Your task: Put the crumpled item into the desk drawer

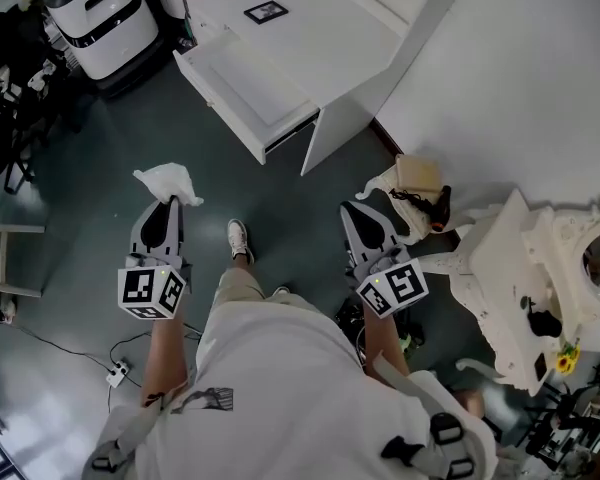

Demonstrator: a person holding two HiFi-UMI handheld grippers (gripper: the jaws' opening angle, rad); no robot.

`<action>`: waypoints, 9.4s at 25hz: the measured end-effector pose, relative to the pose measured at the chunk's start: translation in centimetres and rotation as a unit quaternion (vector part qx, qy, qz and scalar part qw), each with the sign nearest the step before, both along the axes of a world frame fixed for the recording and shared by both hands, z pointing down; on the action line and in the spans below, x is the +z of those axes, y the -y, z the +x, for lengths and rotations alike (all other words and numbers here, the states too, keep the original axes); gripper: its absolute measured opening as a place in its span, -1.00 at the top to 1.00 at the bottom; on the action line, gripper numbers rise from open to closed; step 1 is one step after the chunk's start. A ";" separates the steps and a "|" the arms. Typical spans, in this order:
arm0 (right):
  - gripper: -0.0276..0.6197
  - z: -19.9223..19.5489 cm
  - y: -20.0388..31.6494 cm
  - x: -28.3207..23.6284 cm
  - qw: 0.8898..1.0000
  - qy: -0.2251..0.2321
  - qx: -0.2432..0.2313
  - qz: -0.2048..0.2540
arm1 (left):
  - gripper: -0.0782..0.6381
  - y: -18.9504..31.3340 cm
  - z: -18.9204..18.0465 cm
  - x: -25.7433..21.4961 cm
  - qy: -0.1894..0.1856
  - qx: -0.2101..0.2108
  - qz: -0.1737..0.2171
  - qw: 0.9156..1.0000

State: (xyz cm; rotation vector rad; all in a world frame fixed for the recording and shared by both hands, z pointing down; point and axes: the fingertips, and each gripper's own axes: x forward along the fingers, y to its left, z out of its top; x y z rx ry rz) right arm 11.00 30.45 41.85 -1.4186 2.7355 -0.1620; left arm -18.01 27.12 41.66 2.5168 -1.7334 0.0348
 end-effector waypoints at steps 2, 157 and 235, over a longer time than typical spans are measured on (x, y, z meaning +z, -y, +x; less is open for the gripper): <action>0.89 0.5 0.9 0.0 1.000 -0.003 0.008 0.000 | 0.66 1.4 0.4 0.0 -0.002 0.008 0.001 1.000; 0.89 4.6 50.9 7.7 0.991 0.013 -0.056 -0.118 | 0.66 53.3 12.7 33.0 0.120 0.036 -0.410 0.904; 0.89 7.1 49.0 9.2 0.991 0.026 -0.041 -0.128 | -0.04 54.6 13.6 36.7 0.123 0.010 -0.428 0.895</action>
